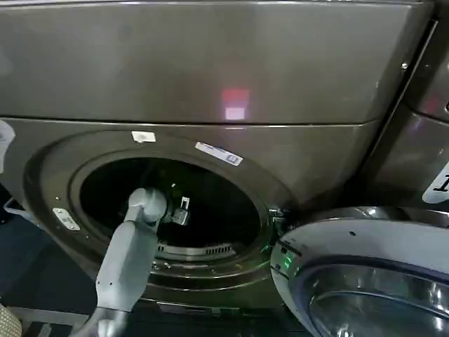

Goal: Grasp the clothes from the dryer.

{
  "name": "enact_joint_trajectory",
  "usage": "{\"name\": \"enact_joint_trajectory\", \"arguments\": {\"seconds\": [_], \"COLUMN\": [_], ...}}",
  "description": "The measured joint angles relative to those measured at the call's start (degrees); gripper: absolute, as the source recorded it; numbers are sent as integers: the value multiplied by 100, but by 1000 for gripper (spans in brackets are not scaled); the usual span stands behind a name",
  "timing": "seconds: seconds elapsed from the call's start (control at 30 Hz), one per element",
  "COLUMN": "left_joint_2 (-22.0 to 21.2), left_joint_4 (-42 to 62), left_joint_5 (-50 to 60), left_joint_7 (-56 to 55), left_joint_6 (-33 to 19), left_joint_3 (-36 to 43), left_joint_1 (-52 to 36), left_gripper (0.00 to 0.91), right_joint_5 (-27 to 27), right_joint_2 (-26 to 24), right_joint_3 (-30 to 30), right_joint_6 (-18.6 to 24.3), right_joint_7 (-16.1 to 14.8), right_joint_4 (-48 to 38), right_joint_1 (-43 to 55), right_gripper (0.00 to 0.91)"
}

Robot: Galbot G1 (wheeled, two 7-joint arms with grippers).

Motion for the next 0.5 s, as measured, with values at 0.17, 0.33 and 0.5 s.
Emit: {"name": "enact_joint_trajectory", "arguments": {"seconds": [0.17,0.33,0.5], "left_joint_2": [-61,-157,-253], "left_joint_4": [71,105,36], "left_joint_5": [-376,-745,-1069], "left_joint_7": [-579,-1474,-2336], "left_joint_6": [300,673,1086], "left_joint_3": [-30,-59,-67], "left_joint_1": [-120,-237,-266], "left_gripper": [0,0,0], "right_joint_5": [-8,-10,0], "right_joint_2": [16,25,60], "right_joint_3": [-37,-74,-128], "right_joint_6": [-10,-62,9], "right_joint_7": [20,28,6], "right_joint_4": [42,101,131], "right_joint_1": [28,74,107], "right_gripper": [907,907,907]}}
